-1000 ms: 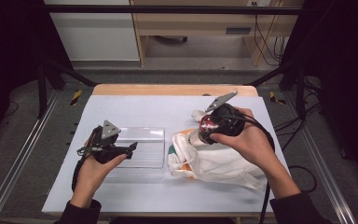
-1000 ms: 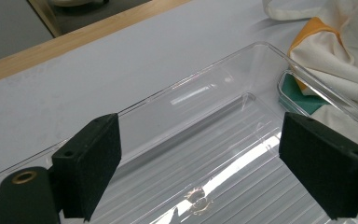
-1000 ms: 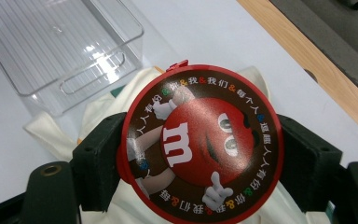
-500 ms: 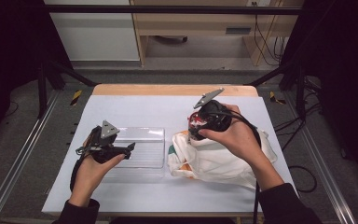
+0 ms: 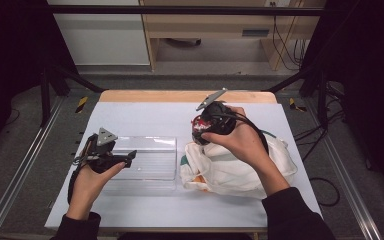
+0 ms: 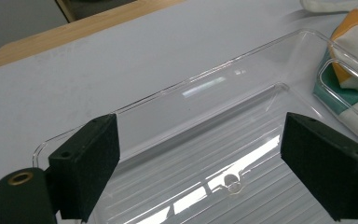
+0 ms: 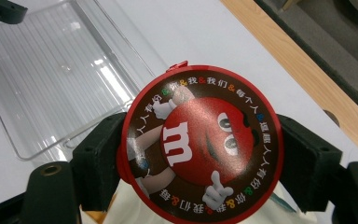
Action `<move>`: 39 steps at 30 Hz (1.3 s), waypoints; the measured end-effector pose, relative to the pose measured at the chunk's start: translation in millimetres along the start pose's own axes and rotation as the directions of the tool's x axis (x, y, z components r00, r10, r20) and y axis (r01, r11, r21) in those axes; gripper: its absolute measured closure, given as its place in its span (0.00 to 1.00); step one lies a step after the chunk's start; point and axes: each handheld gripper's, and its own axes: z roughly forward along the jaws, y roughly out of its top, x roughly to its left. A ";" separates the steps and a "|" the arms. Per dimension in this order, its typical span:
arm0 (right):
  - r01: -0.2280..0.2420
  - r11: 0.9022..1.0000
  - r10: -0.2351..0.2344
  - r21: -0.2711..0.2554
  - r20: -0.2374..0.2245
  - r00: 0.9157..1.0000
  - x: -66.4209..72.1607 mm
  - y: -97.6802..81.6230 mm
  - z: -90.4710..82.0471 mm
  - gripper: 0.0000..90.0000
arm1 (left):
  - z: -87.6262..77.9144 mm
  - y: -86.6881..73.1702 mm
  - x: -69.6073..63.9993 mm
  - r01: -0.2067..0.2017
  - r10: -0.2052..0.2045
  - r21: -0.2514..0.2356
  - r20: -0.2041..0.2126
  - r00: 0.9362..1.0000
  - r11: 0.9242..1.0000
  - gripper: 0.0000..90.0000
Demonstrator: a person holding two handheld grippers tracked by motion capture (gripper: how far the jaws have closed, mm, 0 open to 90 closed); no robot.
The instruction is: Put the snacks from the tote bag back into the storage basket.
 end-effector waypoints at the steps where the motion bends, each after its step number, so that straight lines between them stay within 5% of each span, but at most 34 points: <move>1: 0.004 1.000 -0.004 -0.001 -0.001 1.000 1.1 1.4 0.5 0.28 | -0.2 -0.1 0.5 0.000 0.000 0.001 -0.001 1.000 1.000 0.13; 26: 0.079 0.997 -0.080 -0.013 -0.080 0.994 40.4 38.3 36.0 0.28 | -6.3 -3.3 13.3 0.024 -0.024 0.003 -0.012 1.000 1.000 0.11; 39: 0.087 0.996 -0.091 -0.032 -0.134 0.987 46.5 42.6 47.9 0.28 | -8.8 -3.1 14.5 0.017 -0.017 0.003 -0.011 1.000 1.000 0.11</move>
